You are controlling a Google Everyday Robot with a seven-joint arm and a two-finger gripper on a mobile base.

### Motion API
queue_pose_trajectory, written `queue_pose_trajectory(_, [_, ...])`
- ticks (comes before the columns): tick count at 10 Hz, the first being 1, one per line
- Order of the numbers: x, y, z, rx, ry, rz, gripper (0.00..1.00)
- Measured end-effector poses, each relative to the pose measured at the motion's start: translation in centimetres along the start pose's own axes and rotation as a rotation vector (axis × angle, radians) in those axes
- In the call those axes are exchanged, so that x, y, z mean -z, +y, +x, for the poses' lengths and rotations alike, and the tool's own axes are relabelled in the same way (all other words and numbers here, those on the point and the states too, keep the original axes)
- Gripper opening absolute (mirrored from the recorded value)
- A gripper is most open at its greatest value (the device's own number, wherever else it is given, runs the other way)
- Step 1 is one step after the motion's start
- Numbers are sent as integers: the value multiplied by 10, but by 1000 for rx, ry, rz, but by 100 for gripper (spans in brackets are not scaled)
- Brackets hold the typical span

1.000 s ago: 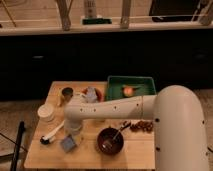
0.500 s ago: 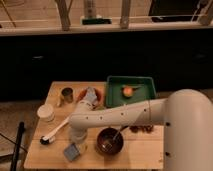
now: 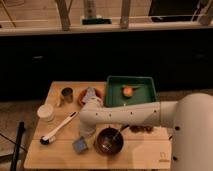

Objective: Wipe table surface with sponge

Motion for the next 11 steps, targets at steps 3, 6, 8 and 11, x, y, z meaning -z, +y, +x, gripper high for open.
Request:
queue_pose_trajectory(3, [0,-28,-11,60,-3,5,0])
queue_pose_trajectory(6, [-3,-43,-26,118,-28,4,0])
queue_pose_trajectory(8, [-5,-42,-32,124,-50,0,0])
queue_pose_trajectory(11, [-6,-40,-36,126,-68,-4,0])
